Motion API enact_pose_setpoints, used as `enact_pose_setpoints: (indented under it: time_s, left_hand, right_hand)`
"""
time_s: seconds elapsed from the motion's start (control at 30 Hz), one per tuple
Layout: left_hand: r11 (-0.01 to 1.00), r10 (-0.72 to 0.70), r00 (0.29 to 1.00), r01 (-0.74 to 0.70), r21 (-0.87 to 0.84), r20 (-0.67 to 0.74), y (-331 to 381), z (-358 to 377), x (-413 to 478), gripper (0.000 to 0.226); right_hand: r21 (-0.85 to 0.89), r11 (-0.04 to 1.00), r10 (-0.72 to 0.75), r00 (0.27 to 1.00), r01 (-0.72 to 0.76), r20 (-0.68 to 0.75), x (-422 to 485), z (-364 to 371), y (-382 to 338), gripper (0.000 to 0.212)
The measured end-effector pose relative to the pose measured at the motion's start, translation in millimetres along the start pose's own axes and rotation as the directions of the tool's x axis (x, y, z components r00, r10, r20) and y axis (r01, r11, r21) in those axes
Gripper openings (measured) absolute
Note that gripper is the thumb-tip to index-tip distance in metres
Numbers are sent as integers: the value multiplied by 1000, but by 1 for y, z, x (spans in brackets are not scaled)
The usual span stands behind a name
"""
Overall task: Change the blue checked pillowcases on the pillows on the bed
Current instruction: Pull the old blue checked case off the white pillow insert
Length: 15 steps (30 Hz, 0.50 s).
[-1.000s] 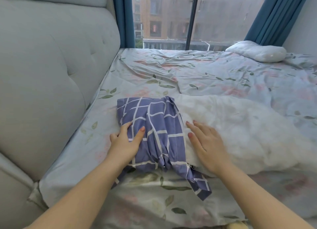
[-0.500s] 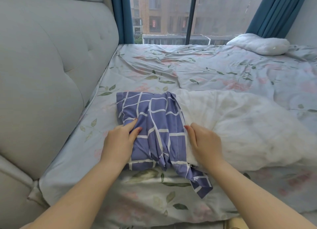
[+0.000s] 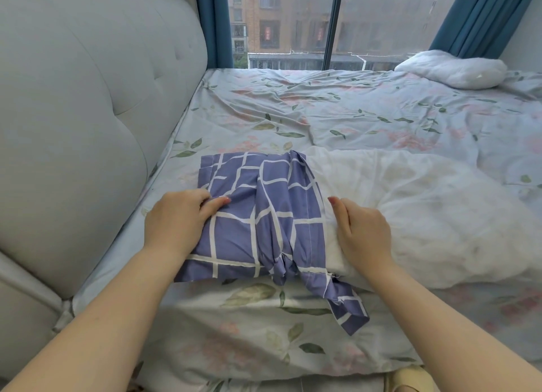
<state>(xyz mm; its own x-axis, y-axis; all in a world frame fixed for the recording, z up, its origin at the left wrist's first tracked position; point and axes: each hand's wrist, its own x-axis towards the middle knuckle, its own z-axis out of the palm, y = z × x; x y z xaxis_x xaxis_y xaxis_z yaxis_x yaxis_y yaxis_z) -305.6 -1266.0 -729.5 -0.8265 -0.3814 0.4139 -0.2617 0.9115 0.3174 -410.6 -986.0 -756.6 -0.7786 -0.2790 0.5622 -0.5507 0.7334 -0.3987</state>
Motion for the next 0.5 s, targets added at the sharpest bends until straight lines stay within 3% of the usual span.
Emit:
enact_pose_setpoints:
  time_s: [0.17, 0.33, 0.4, 0.5]
  left_hand:
    - [997, -76, 996, 76, -11, -38, -3, -5, 2, 57]
    - [986, -162, 984, 165, 37, -76, -22, 1, 10, 57]
    - [992, -100, 987, 108, 64, -123, -16, 3, 7, 48]
    - [995, 68, 981, -81, -62, -181, 20, -6, -11, 34]
  right_hand:
    - [8, 1000, 2, 1000, -2, 20, 1, -1, 0, 56]
    - [1, 1000, -19, 999, 19, 48, -2, -5, -2, 51]
    - [5, 1000, -14, 998, 14, 55, -2, -6, -1, 51]
    - [13, 1000, 1, 998, -2, 61, -1, -3, 0, 53]
